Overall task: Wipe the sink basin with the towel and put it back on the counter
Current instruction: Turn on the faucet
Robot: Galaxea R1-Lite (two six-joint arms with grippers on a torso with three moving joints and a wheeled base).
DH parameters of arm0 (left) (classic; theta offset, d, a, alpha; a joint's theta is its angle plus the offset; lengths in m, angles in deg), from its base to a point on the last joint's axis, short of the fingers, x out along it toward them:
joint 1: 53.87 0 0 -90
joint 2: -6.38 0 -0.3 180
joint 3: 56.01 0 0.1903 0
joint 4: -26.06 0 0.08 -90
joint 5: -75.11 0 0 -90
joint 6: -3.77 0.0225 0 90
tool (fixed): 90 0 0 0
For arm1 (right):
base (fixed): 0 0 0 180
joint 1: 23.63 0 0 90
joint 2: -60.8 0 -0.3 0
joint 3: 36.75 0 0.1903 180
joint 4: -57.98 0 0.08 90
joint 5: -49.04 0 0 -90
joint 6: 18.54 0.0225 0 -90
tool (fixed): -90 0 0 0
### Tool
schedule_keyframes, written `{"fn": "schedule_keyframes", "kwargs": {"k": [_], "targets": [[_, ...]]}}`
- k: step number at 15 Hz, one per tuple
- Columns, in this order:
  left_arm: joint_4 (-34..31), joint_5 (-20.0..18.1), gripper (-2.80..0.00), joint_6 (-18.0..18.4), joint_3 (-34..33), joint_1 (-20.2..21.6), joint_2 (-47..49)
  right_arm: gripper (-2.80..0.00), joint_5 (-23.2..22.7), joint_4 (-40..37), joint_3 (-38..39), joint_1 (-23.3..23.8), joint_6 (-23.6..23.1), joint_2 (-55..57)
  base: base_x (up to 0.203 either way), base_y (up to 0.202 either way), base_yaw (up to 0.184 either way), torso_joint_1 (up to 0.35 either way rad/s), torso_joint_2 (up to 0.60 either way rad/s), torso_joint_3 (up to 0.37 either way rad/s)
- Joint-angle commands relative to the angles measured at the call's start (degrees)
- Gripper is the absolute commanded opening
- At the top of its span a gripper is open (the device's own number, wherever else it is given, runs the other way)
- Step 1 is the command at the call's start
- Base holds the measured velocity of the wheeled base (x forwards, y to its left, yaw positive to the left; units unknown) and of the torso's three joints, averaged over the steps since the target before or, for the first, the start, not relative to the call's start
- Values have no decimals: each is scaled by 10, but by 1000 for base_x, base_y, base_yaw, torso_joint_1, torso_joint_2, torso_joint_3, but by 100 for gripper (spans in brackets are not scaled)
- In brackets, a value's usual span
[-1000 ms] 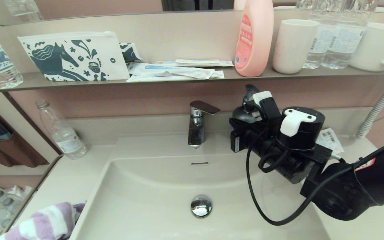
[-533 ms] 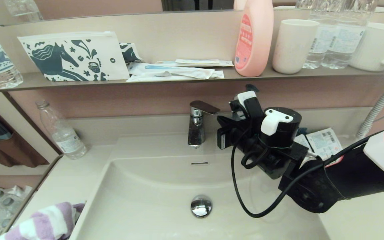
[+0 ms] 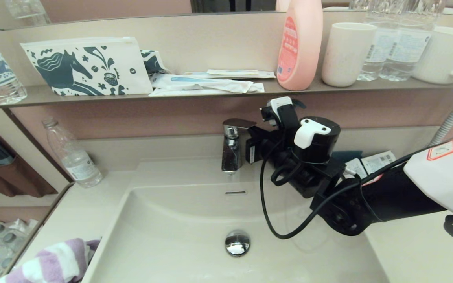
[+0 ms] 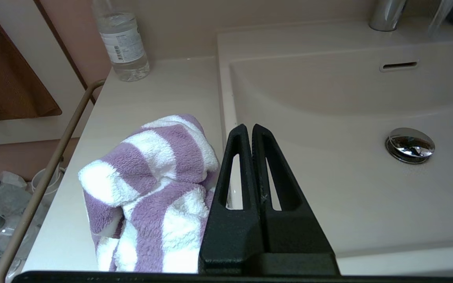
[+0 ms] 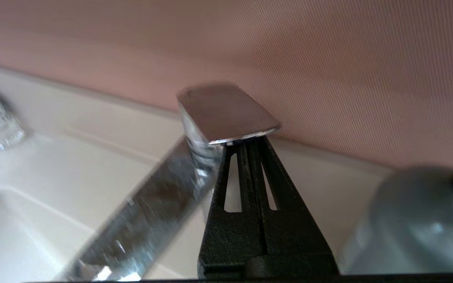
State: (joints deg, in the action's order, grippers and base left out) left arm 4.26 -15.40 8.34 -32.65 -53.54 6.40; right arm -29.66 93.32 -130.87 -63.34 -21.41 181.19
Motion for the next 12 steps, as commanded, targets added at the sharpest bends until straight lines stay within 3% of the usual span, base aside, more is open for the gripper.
{"fn": "schedule_keyframes", "kwargs": {"k": [1,6,12], "targets": [[0,0,-280,0,0,0,0,-280,1,4,-18,-4,-1,0,0,0,0,0,0,0],[0,0,-280,0,0,0,0,-280,2,3,-15,-5,-2,-17,0,0,0,0,0,0],[0,0,-280,0,0,0,0,-280,-14,-15,110,-5,-32,-84,0,0,0,0,0,0]]}}
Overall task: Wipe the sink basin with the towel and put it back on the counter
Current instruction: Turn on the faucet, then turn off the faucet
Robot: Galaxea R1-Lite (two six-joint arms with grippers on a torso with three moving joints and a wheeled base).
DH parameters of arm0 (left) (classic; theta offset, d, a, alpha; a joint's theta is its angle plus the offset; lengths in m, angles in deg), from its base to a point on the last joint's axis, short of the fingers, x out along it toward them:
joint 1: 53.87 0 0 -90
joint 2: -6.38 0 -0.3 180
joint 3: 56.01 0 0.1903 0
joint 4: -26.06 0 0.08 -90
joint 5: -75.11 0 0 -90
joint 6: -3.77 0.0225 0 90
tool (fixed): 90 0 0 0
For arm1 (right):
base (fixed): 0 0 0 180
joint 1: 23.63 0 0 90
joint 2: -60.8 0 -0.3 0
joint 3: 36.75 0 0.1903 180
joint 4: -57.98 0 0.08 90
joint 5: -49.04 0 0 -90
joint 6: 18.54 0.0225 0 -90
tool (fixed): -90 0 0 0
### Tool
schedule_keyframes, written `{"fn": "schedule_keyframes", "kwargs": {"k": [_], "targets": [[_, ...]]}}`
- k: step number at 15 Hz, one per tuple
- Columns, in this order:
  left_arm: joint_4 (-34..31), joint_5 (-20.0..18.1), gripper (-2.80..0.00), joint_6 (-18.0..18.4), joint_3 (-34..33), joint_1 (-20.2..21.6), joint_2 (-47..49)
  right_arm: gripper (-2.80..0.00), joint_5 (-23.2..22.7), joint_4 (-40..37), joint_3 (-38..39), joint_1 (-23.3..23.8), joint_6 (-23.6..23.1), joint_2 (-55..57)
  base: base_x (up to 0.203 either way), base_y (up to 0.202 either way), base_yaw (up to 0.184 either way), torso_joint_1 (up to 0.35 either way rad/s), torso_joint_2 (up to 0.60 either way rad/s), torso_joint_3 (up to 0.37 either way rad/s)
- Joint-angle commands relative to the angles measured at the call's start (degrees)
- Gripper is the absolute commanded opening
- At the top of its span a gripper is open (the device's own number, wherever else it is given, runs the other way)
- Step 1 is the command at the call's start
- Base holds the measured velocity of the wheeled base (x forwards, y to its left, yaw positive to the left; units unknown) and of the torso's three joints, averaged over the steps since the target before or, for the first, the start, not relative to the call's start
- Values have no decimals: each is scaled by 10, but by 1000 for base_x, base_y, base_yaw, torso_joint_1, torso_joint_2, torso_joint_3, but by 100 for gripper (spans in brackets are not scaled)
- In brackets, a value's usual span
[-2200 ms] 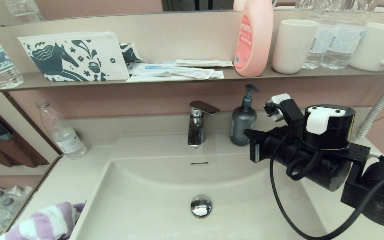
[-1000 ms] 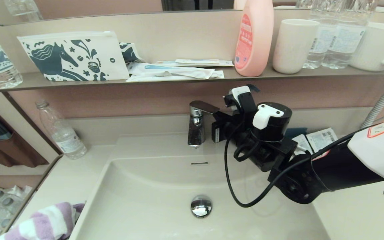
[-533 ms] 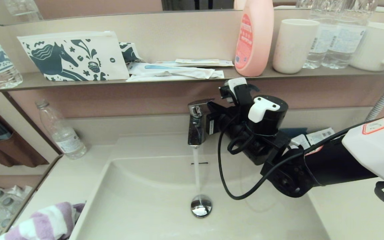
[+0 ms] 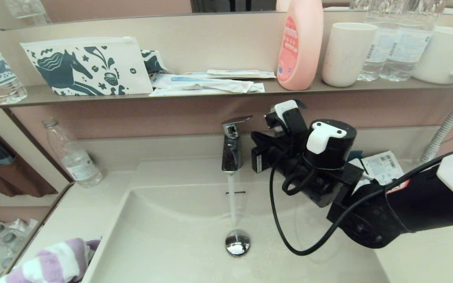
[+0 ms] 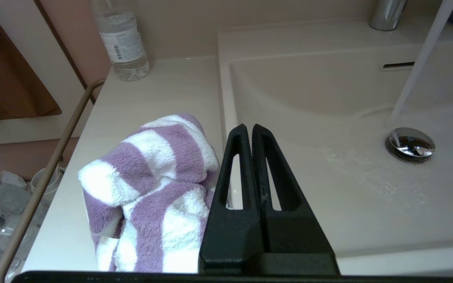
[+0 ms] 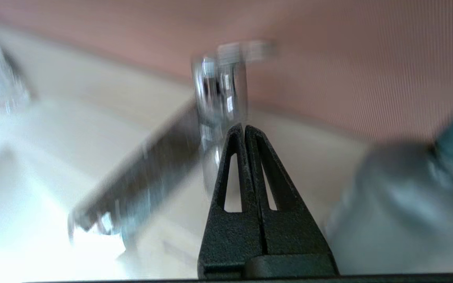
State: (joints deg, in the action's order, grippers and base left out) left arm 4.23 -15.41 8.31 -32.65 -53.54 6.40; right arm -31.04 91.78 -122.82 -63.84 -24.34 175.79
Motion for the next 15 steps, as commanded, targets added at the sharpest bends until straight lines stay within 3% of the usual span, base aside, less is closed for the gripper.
{"fn": "schedule_keyframes", "kwargs": {"k": [1,5,15], "targets": [[0,0,-280,0,0,0,0,-280,-1,1,36,-1,-4,-38,0,0,0,0,0,0],[0,0,-280,0,0,0,1,-280,-1,-45,31,-19,-7,-73,0,0,0,0,0,0],[0,0,-280,0,0,0,1,-280,-2,-135,-127,-31,-14,-25,0,0,0,0,0,0]]}}
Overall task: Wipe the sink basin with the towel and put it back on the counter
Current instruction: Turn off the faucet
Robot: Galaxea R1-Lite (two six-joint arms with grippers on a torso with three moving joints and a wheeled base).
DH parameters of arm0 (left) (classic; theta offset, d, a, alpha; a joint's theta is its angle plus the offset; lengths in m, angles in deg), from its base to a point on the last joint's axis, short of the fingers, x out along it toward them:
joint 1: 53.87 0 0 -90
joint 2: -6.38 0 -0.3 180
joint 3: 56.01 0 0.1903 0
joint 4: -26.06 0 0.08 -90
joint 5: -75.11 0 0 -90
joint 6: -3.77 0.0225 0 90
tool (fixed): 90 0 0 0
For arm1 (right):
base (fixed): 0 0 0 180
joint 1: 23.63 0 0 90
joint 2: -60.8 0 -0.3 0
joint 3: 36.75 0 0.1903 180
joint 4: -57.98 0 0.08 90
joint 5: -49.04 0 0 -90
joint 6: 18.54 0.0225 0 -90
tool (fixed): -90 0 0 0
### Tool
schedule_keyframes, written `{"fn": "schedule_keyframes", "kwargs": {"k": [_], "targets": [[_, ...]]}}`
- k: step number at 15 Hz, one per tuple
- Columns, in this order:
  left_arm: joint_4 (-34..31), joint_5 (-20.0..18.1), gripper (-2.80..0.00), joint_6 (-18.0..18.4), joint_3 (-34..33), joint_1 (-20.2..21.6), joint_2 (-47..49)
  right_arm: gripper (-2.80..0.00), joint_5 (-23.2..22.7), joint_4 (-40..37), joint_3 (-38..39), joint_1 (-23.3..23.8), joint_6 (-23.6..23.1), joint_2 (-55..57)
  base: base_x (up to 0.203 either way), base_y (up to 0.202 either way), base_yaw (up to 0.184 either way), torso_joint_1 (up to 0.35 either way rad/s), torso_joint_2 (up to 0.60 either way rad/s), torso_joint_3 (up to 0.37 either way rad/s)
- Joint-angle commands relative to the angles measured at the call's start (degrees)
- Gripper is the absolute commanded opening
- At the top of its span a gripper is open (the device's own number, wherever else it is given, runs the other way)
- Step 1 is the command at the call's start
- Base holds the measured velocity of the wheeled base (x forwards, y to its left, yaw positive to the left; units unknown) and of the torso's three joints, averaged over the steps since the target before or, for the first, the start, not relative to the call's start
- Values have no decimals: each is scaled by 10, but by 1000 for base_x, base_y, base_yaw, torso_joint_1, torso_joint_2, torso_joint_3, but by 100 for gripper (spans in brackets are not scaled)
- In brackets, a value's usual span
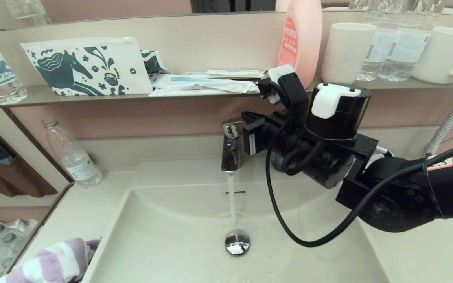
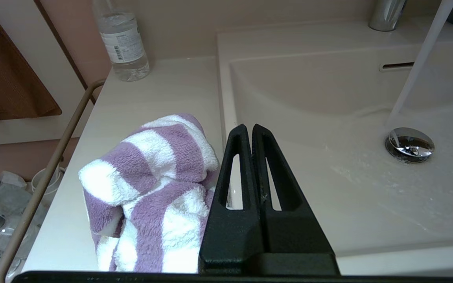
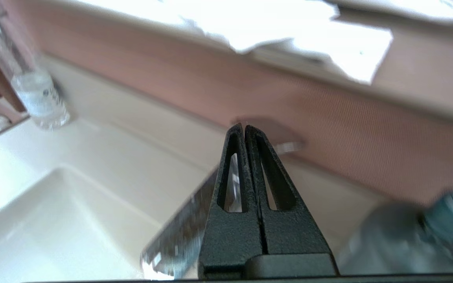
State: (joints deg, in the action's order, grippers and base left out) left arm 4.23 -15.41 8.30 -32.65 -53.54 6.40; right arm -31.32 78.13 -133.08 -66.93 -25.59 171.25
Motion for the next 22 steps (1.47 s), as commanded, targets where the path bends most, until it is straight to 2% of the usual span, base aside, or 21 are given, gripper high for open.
{"fn": "schedule_keyframes", "kwargs": {"k": [1,10,14,22], "targets": [[0,0,-280,0,0,0,1,-280,0,0,-35,1,-6,29,0,0,0,0,0,0],[0,0,-280,0,0,0,0,-280,-1,-45,-111,25,-45,73,0,0,0,0,0,0],[0,0,-280,0,0,0,1,-280,1,-81,-115,25,-47,73,0,0,0,0,0,0],[0,0,-280,0,0,0,0,-280,40,-156,-90,25,-67,52,0,0,0,0,0,0]]}}
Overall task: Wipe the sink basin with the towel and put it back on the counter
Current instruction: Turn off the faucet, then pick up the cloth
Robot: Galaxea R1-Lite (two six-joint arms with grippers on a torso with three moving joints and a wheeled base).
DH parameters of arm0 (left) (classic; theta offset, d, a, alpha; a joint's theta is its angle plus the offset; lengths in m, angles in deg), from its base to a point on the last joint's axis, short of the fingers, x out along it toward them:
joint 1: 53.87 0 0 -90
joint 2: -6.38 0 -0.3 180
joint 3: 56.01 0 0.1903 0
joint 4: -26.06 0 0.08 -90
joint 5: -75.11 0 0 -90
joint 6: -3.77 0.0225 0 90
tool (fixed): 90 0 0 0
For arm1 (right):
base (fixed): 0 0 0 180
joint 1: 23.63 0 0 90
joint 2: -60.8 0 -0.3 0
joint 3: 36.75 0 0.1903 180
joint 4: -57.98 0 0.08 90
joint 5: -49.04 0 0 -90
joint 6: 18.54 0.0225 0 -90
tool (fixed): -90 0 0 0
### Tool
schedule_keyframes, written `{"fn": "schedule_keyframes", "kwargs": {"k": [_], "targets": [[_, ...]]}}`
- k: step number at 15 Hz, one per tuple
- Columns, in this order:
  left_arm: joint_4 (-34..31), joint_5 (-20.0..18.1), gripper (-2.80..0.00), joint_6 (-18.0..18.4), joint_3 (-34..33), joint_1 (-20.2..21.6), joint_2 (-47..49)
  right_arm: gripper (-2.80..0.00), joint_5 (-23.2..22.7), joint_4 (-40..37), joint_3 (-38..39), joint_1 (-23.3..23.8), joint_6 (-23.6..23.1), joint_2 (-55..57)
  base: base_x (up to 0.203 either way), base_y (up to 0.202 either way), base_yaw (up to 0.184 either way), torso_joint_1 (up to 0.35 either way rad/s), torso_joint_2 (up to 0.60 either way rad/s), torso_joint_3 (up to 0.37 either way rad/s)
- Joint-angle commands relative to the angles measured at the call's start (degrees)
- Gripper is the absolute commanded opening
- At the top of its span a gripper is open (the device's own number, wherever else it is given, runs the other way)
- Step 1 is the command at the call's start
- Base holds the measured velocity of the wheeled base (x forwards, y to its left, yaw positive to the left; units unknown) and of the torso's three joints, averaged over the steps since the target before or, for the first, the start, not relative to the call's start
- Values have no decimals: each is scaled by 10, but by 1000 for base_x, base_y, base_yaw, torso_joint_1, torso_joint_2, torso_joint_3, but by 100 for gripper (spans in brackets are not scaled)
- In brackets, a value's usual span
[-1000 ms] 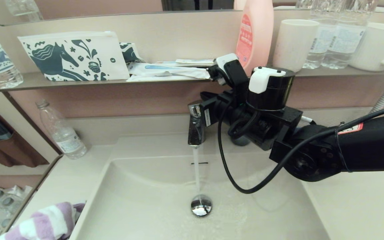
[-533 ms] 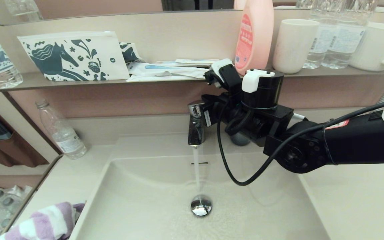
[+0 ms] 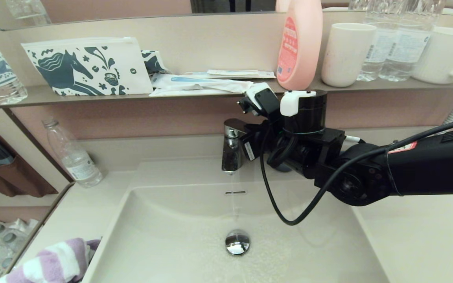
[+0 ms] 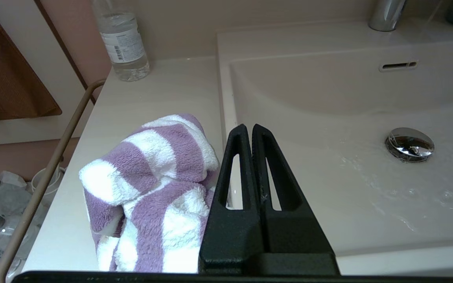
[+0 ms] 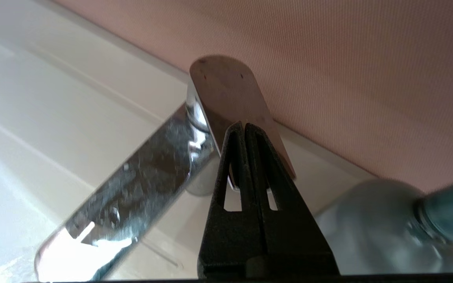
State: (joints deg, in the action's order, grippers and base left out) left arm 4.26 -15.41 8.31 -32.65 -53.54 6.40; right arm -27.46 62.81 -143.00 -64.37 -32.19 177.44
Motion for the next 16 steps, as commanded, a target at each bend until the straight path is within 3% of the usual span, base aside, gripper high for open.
{"fn": "schedule_keyframes", "kwargs": {"k": [1,8,16], "targets": [[0,0,-280,0,0,0,0,-280,2,-3,14,-1,-2,-14,0,0,0,0,0,0],[0,0,-280,0,0,0,0,-280,26,-22,46,-7,3,-104,0,0,0,0,0,0],[0,0,-280,1,0,0,0,-280,117,-24,281,-9,5,-347,0,0,0,0,0,0]]}}
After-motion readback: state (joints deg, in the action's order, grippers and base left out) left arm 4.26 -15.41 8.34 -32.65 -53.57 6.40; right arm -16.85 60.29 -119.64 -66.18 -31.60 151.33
